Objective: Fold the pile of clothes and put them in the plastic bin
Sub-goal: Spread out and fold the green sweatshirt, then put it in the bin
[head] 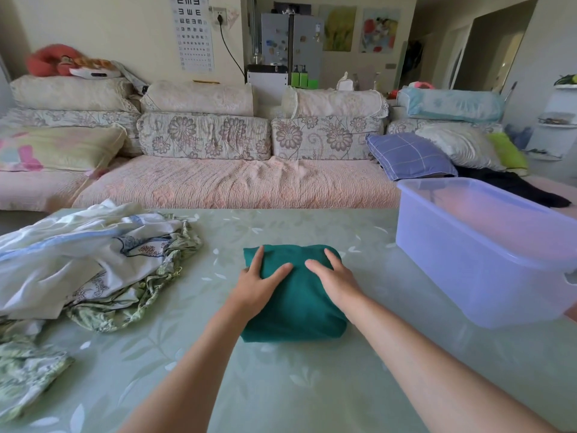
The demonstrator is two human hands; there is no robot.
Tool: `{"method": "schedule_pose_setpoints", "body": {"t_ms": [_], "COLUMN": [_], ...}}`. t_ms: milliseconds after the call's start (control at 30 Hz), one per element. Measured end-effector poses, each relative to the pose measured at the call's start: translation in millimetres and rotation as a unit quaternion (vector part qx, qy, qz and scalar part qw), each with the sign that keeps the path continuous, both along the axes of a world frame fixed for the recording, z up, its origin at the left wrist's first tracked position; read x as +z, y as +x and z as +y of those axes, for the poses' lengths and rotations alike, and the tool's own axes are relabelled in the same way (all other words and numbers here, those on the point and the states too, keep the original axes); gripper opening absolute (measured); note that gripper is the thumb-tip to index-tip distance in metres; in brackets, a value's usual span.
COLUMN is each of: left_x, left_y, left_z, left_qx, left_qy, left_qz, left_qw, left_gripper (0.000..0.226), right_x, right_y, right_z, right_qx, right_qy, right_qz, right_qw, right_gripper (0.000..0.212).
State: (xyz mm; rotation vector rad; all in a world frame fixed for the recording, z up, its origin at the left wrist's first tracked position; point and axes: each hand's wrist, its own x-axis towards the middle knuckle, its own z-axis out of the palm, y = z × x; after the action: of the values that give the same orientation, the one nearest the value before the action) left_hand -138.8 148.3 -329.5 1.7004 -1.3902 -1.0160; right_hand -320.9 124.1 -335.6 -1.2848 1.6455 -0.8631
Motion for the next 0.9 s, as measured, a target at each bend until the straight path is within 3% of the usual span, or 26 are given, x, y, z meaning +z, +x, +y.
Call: {"method": "schedule_pose_setpoints", "body": {"t_ms": [133,267,367,567,900], "left_x": [-8.7,-7.2,-5.9,15.8,116.3], "left_y": [2.2,3.4,1.2,-11.0,-106.8], "left_z": [-6.8,-4.7,0.3,14.4,5.3], "left_qx": [-0.001,0.011,0.021,0.0,-0.116], "left_qy": [0.022,0.029,0.029,-0.052,-0.25], "left_qz": [-0.007,0.045,0.082,0.135,0.139], "left_qw": [1.0,0.999,0.996,0.99,0.951], "left_gripper": [0.093,0.089,0.084,0.068,0.077], "right_x": [-2.8,-1.2,-3.6,15.1,143.9], "right_y": [5.5,1.4,0.3,-14.2,-114.9], "right_z": [-6.5,-7.8,-2.4,31.0,49.0], "right_qx": [-0.004,0.023,0.006,-0.027,-0.069], "right_qy": [0.026,0.063,0.044,-0.056,-0.28], "right_qz": [0.021,-0.097,-0.11,-0.096,0.044], "right_qw": [0.999,0.993,0.993,0.993,0.956], "right_gripper": [0.112,0.103,0.095,0.075,0.085]}}
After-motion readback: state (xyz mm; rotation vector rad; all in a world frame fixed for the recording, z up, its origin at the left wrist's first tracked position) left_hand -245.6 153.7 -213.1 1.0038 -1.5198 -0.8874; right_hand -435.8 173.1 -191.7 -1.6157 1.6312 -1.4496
